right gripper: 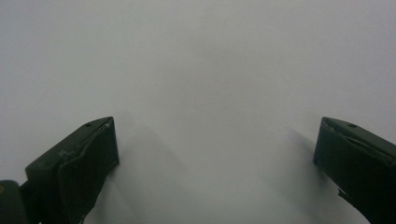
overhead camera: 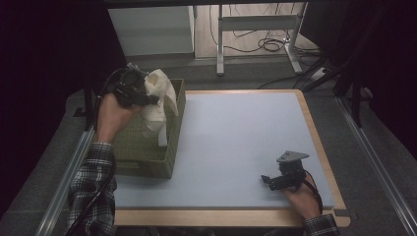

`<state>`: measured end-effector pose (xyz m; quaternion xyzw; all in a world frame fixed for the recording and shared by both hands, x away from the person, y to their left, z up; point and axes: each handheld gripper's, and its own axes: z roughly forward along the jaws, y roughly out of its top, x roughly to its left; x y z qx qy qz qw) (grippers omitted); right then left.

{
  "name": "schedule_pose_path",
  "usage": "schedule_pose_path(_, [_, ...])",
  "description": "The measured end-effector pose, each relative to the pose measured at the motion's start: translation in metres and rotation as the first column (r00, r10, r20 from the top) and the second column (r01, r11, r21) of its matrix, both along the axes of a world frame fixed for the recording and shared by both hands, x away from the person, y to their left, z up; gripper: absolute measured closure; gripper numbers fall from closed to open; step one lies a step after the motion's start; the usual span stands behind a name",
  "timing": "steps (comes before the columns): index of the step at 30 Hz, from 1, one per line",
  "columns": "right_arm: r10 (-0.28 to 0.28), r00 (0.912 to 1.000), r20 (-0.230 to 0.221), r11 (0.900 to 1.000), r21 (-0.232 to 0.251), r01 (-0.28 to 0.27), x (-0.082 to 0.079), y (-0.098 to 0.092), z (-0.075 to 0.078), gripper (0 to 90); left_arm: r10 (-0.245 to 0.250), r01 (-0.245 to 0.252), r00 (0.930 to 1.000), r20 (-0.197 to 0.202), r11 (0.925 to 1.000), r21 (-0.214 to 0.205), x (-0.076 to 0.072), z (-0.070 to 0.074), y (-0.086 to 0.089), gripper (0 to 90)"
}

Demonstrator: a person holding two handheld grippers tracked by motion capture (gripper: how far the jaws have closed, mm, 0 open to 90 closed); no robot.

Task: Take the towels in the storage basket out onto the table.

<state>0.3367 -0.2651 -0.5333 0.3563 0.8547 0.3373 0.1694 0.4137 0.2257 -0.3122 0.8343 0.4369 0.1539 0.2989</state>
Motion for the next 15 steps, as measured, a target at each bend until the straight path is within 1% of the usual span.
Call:
schedule_pose_path(3, [0.0,1.0,0.0,1.0,0.0,0.0,0.0,0.0,0.0,0.0,-0.012,0.012,0.9999,0.001,0.9999,-0.001,0.002,0.001,-0.008,75.9])
schedule_pose_path(4, [0.0,1.0,0.0,1.0,0.0,0.0,0.0,0.0,0.0,0.0,-0.022,0.022,0.9998,-0.001,0.9997,-0.006,0.004,0.002,-0.013,75.9])
schedule_pose_path(5, [0.0,1.0,0.0,1.0,0.0,0.0,0.0,0.0,0.0,0.0,-0.022,0.022,0.9998,-0.001,0.9997,-0.006,0.004,0.002,-0.013,75.9])
schedule_pose_path(6, [0.0,1.0,0.0,1.0,0.0,0.0,0.0,0.0,0.0,0.0,-0.03,0.03,0.9996,-0.002,0.9996,-0.002,0.005,0.002,-0.018,75.9])
schedule_pose_path(7, [0.0,1.0,0.0,1.0,0.0,0.0,0.0,0.0,0.0,0.0,-0.03,0.03,0.9996,-0.002,0.9996,-0.002,0.005,0.002,-0.018,75.9])
schedule_pose_path(8, [0.001,1.0,0.0,1.0,0.0,-0.001,0.0,0.0,0.0,0.0,-0.038,0.038,0.9993,-0.003,0.9993,-0.003,0.007,0.002,-0.023,75.9])
schedule_pose_path(11, [0.001,1.0,0.0,1.0,0.0,-0.001,0.0,0.0,0.0,0.0,-0.045,0.045,0.999,-0.005,0.999,0.001,0.008,0.004,-0.027,75.9])
schedule_pose_path(12, [0.001,1.0,0.001,1.0,0.0,-0.001,0.0,0.0,0.0,0.0,-0.053,0.053,0.9986,-0.005,0.9986,0.0,0.01,0.005,-0.033,75.9])
schedule_pose_path(15, [0.002,1.0,-0.001,1.0,-0.001,-0.002,0.0,0.0,0.0,0.0,-0.061,0.061,0.9981,-0.007,0.9981,0.003,0.011,0.005,-0.037,75.9])
